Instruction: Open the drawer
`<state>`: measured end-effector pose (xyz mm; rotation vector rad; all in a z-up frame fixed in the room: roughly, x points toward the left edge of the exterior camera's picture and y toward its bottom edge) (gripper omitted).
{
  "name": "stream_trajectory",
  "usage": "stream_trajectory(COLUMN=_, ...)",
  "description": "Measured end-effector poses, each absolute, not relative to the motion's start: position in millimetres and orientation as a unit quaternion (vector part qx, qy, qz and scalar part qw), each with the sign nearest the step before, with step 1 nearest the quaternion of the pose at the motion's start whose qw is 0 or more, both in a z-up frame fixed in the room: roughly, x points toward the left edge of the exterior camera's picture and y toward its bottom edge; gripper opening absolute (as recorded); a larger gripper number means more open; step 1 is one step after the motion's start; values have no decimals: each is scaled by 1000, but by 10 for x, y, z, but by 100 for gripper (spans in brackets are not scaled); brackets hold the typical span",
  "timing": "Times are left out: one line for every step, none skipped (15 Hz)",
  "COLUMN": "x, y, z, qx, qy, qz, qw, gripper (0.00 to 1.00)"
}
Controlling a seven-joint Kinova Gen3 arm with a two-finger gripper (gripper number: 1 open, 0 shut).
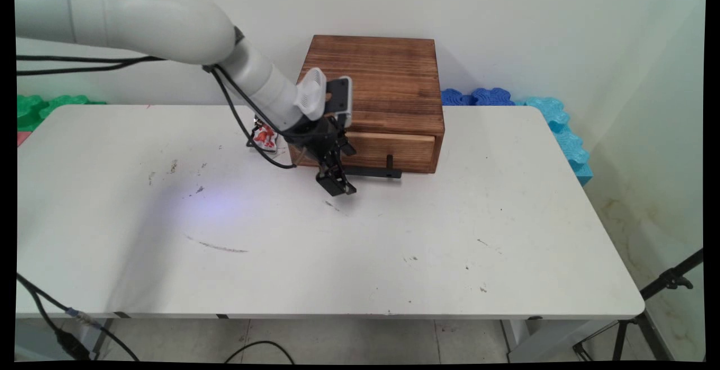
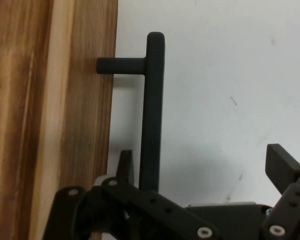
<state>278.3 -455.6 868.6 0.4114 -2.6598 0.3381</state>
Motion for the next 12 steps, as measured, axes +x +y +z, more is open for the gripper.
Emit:
stream_trajectory(x=2750, y=-4575, z=8647, qx=147, qy=-959, qz=122, qw=210, gripper=100)
stream_trajectory(x=2731, y=-4589, z=8621, qx=146, qy=-959, qz=123, qw=209, gripper=100)
stream_trajectory(x=2705, y=-4608, z=8584, qx=144, qy=-960, qz=123, qw=207, gripper=100)
stream_trajectory(x=2688, y=-4621, z=8560, qx=144, qy=-960, qz=123, qw=206, gripper=100)
stream_trajectory(x=2664, y=-4642, z=8524, qx=142, qy=-961, qz=124, qw=204, gripper=100)
stream_trajectory(x=2640, y=-4664, z=8484, qx=141, qy=-961, qz=124, qw=202, gripper=100)
stream_trajectory(x=2619, y=-4686, z=8443, qx=139, qy=-962, qz=124, qw=200, gripper=100)
stream_trajectory(x=2601, y=-4704, z=8409, qx=138, qy=-963, qz=123, qw=198, gripper=100)
stream_trajectory(x=2581, y=-4725, z=8369, qx=136, qy=-963, qz=123, qw=196, gripper=100)
stream_trajectory(x=2568, y=-4738, z=8341, qx=135, qy=-964, qz=123, qw=195, gripper=100)
stream_trajectory(x=2556, y=-4750, z=8316, qx=135, qy=-964, qz=122, qw=194, gripper=100)
stream_trajectory(x=2549, y=-4757, z=8300, qx=134, qy=-964, qz=121, qw=193, gripper=100)
